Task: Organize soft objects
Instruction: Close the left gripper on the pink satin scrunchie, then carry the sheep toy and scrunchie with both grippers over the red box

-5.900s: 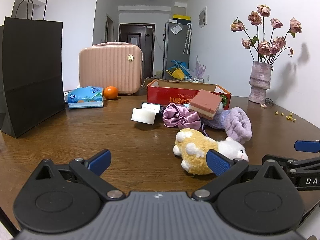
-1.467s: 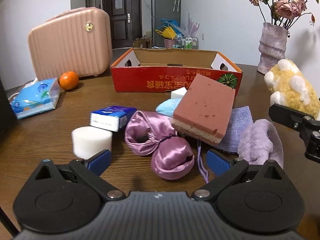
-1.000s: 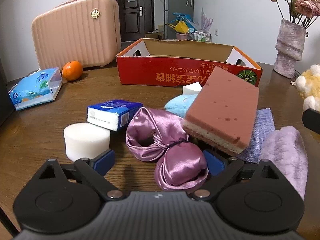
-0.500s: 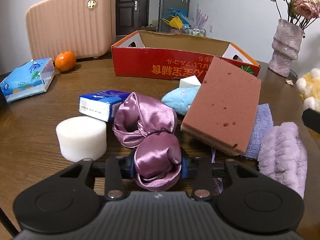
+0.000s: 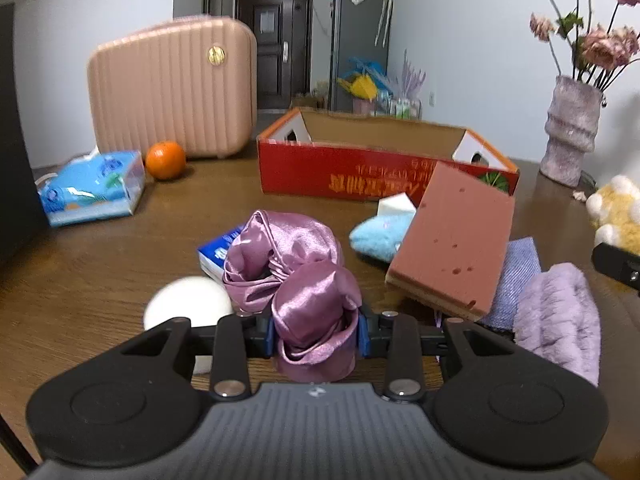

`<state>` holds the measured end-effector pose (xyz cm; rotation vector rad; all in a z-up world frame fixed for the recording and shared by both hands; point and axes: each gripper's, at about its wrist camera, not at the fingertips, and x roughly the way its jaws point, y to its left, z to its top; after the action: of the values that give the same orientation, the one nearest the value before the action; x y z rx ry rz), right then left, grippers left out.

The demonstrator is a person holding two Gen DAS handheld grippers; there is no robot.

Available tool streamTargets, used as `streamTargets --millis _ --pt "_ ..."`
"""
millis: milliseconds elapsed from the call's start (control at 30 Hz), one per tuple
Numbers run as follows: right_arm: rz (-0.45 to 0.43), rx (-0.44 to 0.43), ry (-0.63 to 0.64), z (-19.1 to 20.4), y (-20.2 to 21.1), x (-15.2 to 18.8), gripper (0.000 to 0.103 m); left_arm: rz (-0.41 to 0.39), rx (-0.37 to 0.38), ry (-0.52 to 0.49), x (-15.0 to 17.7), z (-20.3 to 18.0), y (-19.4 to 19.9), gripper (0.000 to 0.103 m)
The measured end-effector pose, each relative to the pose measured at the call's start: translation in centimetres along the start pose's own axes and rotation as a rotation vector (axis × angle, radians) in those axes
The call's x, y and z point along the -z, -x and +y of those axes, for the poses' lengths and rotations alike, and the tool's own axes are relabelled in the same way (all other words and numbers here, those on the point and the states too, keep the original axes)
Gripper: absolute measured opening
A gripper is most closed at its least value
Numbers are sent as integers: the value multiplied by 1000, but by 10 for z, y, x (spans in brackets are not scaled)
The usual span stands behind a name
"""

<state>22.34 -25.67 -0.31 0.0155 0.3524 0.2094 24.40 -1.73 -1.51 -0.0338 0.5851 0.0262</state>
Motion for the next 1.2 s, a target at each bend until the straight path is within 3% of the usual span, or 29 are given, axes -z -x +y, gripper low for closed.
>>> streamTargets --millis 500,1200 --pt "-21 3 13 8 14 5 68 -144 -9 36 7 15 50 36" --pt "-80 1 47 20 18 -18 68 -236 35 -29 -14 9 70 36"
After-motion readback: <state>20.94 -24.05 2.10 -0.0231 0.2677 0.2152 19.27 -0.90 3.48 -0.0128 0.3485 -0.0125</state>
